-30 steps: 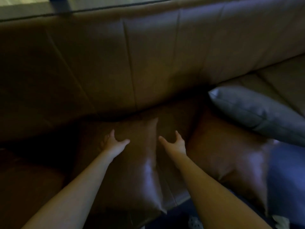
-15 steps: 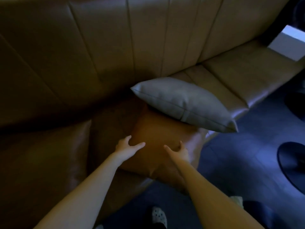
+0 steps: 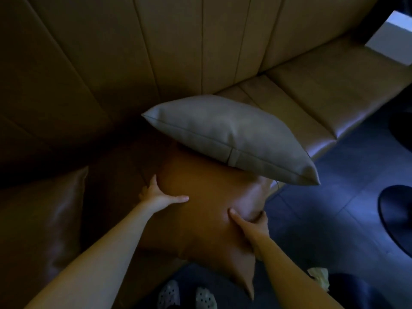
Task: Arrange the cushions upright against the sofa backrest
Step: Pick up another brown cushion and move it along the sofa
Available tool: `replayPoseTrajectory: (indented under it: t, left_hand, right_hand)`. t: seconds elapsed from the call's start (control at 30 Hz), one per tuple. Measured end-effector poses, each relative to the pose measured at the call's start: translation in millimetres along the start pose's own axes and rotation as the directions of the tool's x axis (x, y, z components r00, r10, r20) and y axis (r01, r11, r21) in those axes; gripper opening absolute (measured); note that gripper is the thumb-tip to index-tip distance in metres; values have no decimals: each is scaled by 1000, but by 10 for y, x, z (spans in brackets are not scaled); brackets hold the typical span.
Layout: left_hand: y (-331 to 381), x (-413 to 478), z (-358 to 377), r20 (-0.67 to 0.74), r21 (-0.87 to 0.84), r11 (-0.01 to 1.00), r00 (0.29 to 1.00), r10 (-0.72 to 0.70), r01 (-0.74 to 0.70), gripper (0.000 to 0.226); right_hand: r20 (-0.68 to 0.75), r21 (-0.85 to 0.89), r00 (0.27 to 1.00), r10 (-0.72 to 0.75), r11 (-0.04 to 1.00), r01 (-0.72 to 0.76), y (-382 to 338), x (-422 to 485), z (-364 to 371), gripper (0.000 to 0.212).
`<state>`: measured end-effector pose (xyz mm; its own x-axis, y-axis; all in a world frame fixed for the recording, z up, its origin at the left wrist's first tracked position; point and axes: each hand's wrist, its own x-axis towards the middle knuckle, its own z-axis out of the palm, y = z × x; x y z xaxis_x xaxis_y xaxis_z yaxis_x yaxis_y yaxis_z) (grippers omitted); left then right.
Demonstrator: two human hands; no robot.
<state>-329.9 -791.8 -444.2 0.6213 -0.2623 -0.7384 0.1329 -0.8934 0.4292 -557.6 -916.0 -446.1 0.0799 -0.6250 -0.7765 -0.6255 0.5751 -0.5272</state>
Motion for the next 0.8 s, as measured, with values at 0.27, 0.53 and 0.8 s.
replayPoseTrajectory:
  t: [0.27, 0.53, 0.8]
  left_hand:
    - [-63, 140, 33, -81, -46, 998, 996, 29, -33, 141]
    - [-79, 87, -442, -168, 18, 997, 983, 73, -71, 134]
    - [-270, 313, -1347, -260, 5, 989, 955, 143, -147, 130]
  right_hand:
    - [-31, 126, 998, -52, 991, 55, 160, 91, 25, 124]
    - [63, 289, 993, -97, 954, 75, -43, -319, 390, 121]
    - [185, 325, 957, -224, 933, 155, -327, -522, 1185, 126]
